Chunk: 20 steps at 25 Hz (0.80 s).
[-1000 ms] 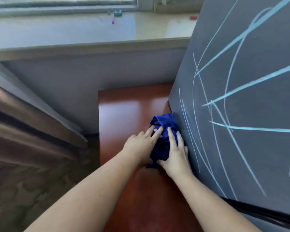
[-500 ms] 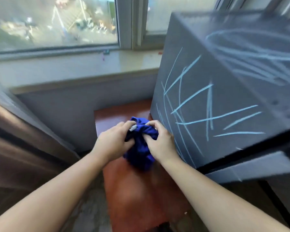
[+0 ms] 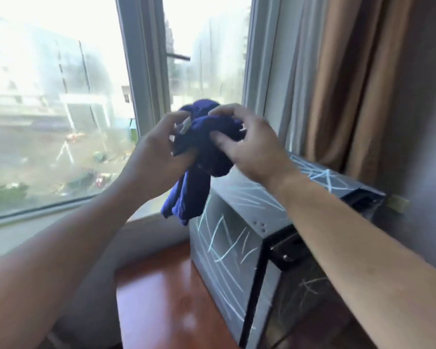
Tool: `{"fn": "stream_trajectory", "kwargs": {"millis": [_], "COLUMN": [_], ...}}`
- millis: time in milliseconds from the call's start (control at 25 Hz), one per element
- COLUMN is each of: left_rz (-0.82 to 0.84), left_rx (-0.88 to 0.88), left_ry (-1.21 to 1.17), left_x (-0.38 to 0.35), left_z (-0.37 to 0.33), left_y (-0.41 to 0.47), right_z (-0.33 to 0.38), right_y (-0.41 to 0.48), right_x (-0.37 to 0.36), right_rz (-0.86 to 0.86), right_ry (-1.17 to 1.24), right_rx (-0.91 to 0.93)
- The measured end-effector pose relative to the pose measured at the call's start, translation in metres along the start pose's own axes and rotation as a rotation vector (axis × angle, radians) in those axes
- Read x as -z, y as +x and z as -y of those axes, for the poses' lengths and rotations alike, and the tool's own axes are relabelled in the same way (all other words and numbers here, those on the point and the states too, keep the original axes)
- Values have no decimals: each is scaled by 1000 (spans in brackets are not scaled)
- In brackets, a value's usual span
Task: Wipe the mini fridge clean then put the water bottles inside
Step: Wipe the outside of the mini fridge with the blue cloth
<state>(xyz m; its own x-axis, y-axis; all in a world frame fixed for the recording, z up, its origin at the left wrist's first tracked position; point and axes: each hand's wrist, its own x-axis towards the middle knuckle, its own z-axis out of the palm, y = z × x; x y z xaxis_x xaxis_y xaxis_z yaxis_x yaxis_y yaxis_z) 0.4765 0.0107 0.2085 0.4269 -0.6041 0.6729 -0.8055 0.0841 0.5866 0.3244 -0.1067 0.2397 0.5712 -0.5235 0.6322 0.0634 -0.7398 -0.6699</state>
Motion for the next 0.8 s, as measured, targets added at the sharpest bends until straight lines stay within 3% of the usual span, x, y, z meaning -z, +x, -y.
{"fn": "stream_trajectory", "kwargs": {"millis": [120,200,280,320,440,520,640,800], "left_rz": [29,320,633,703,751,783,757,729], "left_rx": [-85,28,119,119,169,185,233,262], "left_ry": [-35,-96,92,232,454,558,524,451], "left_x": [-36,-71,-99,-106,-120,-131,-151,-161], "left_z": [-34,-31,-14,-8,-7,-14,-20,-36], "left_y": [18,13,-1,-7,-18,-23,-33,-46], "right_z": [-24,-61,-98,-116,-152,-173,-192,-206], "right_y": [3,-3,-19,-25,-32,-30,-29,-33], "right_x": [68,97,116,125,139,130,115,123], "right_rz": [9,68,285,339,336,494,687,742], "right_ry": [-13,-210,-525,-617,-538,-504,-506,-525], "right_rx": [-17,-99,-284,-351,-343,-324,-309,-138]}}
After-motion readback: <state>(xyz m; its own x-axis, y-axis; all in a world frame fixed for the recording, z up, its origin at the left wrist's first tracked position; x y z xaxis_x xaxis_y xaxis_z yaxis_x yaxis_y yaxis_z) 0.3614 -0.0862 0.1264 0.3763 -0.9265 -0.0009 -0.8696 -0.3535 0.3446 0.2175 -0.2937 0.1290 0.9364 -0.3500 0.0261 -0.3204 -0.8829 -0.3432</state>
